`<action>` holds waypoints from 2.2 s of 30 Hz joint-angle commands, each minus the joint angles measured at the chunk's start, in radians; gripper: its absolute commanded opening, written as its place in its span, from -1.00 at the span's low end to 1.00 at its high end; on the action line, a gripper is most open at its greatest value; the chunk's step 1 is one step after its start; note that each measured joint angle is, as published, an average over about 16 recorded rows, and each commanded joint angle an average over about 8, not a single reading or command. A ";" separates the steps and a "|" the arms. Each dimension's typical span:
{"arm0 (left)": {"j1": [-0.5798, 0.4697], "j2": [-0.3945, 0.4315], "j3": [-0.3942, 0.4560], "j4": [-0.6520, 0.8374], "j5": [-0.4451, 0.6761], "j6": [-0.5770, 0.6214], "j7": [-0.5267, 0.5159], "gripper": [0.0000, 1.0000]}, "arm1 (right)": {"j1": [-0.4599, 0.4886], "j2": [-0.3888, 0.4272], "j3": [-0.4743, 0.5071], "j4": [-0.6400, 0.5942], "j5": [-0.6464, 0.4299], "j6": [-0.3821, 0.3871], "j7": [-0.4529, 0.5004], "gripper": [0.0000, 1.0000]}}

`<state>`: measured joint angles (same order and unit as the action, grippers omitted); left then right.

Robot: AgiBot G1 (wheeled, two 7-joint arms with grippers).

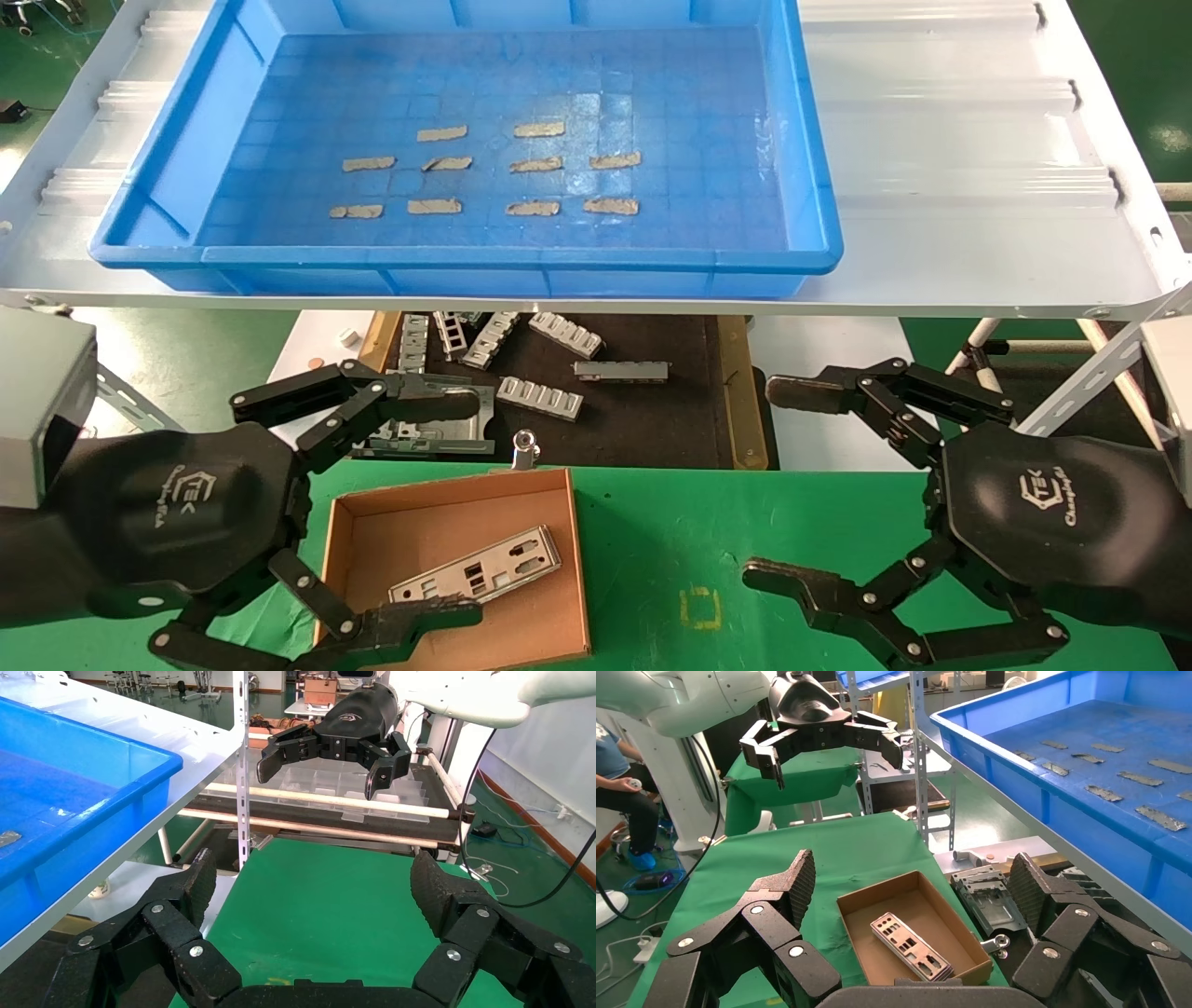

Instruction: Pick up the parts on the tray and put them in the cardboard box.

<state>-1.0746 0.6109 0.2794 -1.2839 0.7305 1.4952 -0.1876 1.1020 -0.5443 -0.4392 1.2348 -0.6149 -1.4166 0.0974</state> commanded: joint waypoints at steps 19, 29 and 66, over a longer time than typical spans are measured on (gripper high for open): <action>0.001 0.000 0.001 0.000 0.002 -0.002 0.000 1.00 | 0.000 0.000 0.000 0.000 0.000 0.000 0.000 1.00; 0.001 0.000 0.002 0.000 0.002 -0.002 0.000 1.00 | 0.000 0.000 0.000 0.000 0.000 0.000 0.000 1.00; 0.001 0.000 0.002 0.000 0.002 -0.003 0.000 1.00 | 0.000 0.000 0.000 0.000 0.000 0.000 0.000 1.00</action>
<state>-1.0736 0.6113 0.2811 -1.2842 0.7322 1.4926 -0.1880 1.1020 -0.5443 -0.4392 1.2348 -0.6149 -1.4166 0.0973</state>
